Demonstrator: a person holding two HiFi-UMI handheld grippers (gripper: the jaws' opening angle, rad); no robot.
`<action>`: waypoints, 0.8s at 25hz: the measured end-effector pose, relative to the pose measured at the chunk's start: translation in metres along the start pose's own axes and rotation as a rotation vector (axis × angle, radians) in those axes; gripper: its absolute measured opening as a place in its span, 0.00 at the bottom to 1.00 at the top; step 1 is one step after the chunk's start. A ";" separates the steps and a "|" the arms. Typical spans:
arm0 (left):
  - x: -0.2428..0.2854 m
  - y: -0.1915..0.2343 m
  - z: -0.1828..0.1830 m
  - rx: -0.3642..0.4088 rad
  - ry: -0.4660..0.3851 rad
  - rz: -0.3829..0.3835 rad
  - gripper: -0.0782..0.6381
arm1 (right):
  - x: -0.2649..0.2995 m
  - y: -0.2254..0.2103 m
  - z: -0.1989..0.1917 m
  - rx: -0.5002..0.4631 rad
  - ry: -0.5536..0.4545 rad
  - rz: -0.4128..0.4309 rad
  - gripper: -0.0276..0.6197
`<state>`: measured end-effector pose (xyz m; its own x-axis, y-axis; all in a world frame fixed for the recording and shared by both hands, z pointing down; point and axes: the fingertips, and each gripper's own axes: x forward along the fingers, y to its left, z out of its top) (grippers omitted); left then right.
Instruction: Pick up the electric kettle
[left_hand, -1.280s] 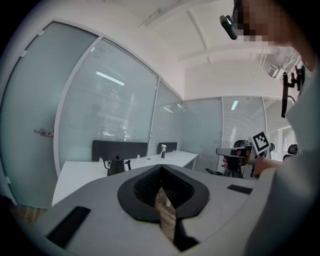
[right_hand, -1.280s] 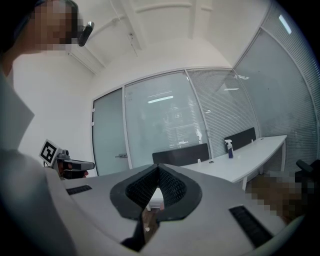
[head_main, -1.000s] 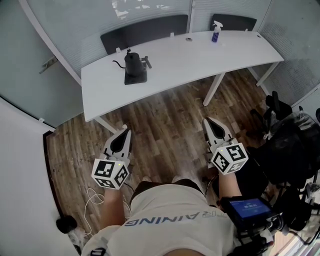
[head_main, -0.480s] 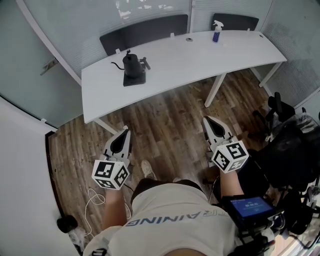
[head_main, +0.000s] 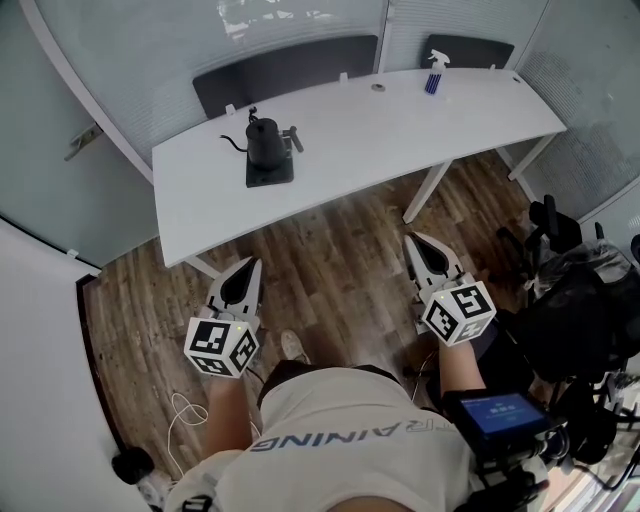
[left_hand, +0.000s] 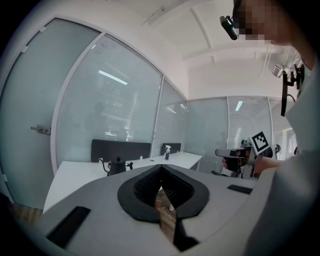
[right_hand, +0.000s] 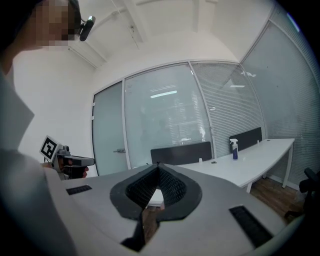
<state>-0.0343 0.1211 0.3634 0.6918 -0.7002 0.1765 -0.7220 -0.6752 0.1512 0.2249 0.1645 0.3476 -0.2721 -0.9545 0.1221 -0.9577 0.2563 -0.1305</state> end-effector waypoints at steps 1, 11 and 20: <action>0.002 0.013 0.002 0.001 0.001 0.001 0.13 | 0.012 0.005 0.003 -0.005 -0.001 0.002 0.06; 0.014 0.144 0.012 -0.023 0.011 -0.003 0.13 | 0.133 0.067 0.016 -0.041 0.006 0.004 0.06; 0.017 0.216 0.008 -0.059 0.013 -0.014 0.13 | 0.203 0.111 0.005 -0.063 0.051 0.013 0.06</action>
<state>-0.1780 -0.0388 0.3912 0.7019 -0.6873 0.1867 -0.7120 -0.6699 0.2107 0.0643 -0.0013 0.3525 -0.2877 -0.9423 0.1712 -0.9576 0.2795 -0.0704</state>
